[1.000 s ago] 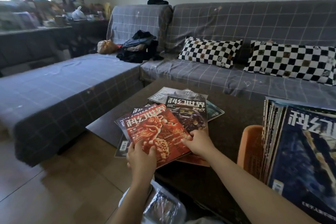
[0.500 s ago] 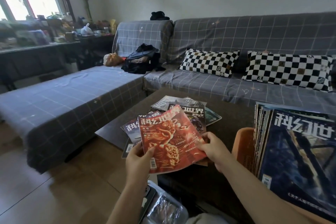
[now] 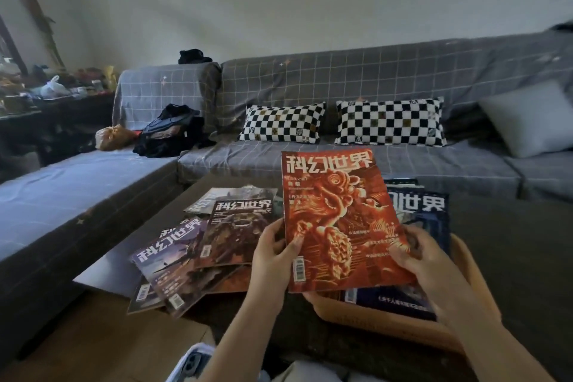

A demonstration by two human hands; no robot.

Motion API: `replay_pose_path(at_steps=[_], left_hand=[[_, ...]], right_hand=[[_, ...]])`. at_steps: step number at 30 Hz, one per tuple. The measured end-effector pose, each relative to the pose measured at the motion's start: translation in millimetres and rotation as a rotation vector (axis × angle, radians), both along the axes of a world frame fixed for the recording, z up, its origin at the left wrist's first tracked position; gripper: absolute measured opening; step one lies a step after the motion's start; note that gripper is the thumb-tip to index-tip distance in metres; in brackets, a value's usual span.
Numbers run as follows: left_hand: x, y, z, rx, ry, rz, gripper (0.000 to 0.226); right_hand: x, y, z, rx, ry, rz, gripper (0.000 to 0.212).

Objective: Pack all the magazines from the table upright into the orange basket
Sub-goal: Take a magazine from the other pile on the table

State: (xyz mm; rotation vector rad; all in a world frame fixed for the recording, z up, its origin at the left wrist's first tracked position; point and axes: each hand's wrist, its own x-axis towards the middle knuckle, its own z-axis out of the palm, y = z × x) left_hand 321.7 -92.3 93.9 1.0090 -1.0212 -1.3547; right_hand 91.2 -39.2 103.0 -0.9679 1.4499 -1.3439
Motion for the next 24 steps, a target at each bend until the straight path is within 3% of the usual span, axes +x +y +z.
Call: replay_pose_path(at_steps=[3, 6, 9, 13, 16, 19, 24], left_hand=[[-41.9, -4.7, -6.2, 0.036, -0.047, -0.093, 0.031], [-75.7, -9.6, -13.7, -0.013, -0.214, -0.125, 0.039], [-97.2, -13.4, -21.8, -0.008, -0.352, -0.160, 0.047], [-104.0, -18.4, -31.7, -0.048, -0.606, -0.100, 0.030], [-103.7, -20.7, -36.7, -0.070, -0.746, -0.057, 0.034], [-101.6, -19.3, -38.7, -0.084, -0.796, 0.009, 0.039], [-97.9, -16.5, -40.0, -0.088, -0.832, 0.010, 0.045]], right_hand=[[-35.2, 16.9, -2.4, 0.033, 0.053, -0.093, 0.047], [-58.7, 28.6, -6.8, 0.098, 0.071, -0.100, 0.061], [-68.1, 32.5, -13.5, 0.176, 0.266, -0.180, 0.057], [-65.4, 30.2, -22.6, 0.266, 0.563, -0.184, 0.058], [-61.9, 30.4, -25.0, 0.259, 0.703, -0.123, 0.047], [-55.6, 31.8, -24.0, 0.243, 0.826, -0.062, 0.040], [-49.6, 32.2, -23.8, 0.206, 0.820, -0.082, 0.061]])
